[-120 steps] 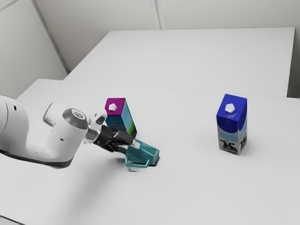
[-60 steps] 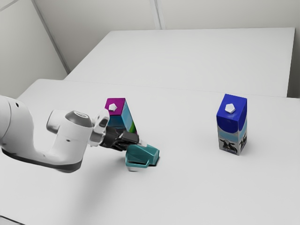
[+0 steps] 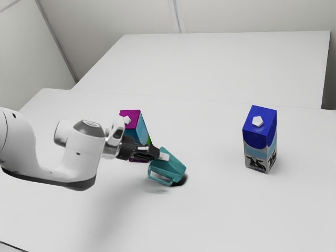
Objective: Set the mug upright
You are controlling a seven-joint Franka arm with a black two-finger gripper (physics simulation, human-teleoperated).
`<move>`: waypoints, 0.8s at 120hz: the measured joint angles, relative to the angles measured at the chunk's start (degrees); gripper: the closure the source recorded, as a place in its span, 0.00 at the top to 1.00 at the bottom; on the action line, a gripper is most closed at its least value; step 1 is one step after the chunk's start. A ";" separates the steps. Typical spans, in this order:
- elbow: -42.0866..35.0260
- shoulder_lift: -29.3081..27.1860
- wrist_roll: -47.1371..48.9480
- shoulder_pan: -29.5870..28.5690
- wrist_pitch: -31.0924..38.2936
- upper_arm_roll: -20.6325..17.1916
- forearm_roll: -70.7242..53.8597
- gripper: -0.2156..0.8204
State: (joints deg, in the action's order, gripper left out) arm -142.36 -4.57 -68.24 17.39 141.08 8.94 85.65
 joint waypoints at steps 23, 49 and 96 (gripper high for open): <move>5.55 -1.88 1.32 0.00 3.67 -5.14 -16.06 0.05; 13.10 -1.42 16.11 0.22 3.30 -10.59 -59.63 0.03; 14.34 -0.13 43.42 0.19 -5.67 -12.30 -78.52 0.03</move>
State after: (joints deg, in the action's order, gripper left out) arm -128.02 -4.71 -24.82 17.58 135.41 -3.36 7.13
